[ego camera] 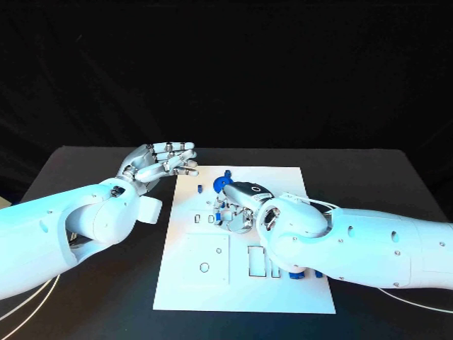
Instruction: Assemble the parts on the task board
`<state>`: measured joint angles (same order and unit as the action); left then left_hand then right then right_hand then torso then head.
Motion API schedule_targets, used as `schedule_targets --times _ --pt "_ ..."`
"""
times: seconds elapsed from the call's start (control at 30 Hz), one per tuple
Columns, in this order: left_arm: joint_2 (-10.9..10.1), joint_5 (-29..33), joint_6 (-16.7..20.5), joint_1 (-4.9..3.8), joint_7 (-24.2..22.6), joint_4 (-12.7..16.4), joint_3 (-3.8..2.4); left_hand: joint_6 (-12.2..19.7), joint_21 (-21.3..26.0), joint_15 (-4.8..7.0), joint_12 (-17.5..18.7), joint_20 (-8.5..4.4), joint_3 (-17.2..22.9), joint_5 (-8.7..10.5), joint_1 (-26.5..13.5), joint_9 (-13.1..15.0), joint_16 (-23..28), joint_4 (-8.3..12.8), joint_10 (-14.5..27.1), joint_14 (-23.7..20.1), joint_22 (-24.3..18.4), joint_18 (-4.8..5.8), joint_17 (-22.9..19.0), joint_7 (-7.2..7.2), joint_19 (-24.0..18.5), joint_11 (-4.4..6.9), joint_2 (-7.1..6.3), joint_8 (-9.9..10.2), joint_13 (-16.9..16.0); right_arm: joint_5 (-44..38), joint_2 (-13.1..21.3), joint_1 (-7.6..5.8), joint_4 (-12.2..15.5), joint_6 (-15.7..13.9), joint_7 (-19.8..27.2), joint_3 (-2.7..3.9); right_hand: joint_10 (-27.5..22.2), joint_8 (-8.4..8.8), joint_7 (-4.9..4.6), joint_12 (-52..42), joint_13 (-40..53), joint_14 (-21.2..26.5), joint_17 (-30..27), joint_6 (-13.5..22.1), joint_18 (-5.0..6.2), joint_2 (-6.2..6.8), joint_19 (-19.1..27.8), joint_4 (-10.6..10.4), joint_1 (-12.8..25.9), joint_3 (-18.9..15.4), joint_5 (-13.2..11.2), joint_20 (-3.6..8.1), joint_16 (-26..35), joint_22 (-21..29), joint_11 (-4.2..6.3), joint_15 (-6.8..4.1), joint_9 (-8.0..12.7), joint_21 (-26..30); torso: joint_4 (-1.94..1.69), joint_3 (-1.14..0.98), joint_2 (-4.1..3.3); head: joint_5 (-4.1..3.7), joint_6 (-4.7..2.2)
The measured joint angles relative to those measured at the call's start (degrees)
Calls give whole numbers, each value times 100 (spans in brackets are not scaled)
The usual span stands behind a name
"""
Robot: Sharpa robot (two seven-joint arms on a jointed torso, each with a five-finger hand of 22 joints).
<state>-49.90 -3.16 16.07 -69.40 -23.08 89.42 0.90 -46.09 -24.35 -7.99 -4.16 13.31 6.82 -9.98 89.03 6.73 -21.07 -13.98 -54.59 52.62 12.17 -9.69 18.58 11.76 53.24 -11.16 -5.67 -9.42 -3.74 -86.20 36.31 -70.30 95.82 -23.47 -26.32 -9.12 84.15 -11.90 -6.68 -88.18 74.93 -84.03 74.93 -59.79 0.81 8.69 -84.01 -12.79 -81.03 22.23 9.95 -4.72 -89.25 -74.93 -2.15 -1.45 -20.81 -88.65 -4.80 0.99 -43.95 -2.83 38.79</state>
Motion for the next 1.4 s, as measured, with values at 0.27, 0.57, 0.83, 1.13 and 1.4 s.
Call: schedule_targets --times 0.27,0.57,0.83,1.13,1.4 --pt "-5 -3 -9 0 2 -5 -1 0 0 0 0 0 0 0 0 0 0 0 0 0 0 0 4 0 0 0 0 0 0 -89 -115 124 -106 -127 -53 -2 0 -3 11 0 0 0 -1 7 0 0 0 0 0 -1 -10 0 0 -2 0 0 0 0 -3 -3 -1 16 20" --pt "-5 -6 -21 1 4 -10 -1 0 0 0 0 0 0 0 0 0 0 0 0 0 -1 0 4 0 0 0 0 0 0 -176 -180 162 -213 -240 -71 8 0 -55 16 0 -1 12 -1 7 0 39 0 0 37 -1 -12 0 0 -1 0 -12 -24 0 3 -6 -1 36 42" --pt "-5 -6 -29 1 5 -23 -1 0 0 0 0 0 0 0 0 0 0 0 0 0 -1 0 4 0 0 0 0 0 0 -253 -201 179 -267 -325 -78 7 0 -55 27 -1 -1 21 -1 12 0 54 0 15 52 14 -14 0 0 0 0 -21 -92 0 3 -6 -1 41 46" --pt "-5 -6 -43 2 10 -26 0 0 0 0 0 -21 0 0 0 0 0 0 0 0 12 0 16 0 -22 0 0 0 0 -323 -241 209 -335 -368 -64 16 0 -53 28 -1 -1 22 -2 12 0 69 0 15 67 14 5 0 0 0 -1 -21 -115 0 7 -6 -1 43 40" --pt "-12 -6 -52 3 15 -30 0 0 0 0 0 -21 0 0 0 0 0 0 0 0 12 0 16 0 -22 0 0 0 0 -353 -249 229 -356 -382 -40 18 -1 -48 37 -1 -2 21 -2 22 0 70 0 31 67 30 5 -1 0 1 -1 -21 -91 0 9 -4 3 49 62"
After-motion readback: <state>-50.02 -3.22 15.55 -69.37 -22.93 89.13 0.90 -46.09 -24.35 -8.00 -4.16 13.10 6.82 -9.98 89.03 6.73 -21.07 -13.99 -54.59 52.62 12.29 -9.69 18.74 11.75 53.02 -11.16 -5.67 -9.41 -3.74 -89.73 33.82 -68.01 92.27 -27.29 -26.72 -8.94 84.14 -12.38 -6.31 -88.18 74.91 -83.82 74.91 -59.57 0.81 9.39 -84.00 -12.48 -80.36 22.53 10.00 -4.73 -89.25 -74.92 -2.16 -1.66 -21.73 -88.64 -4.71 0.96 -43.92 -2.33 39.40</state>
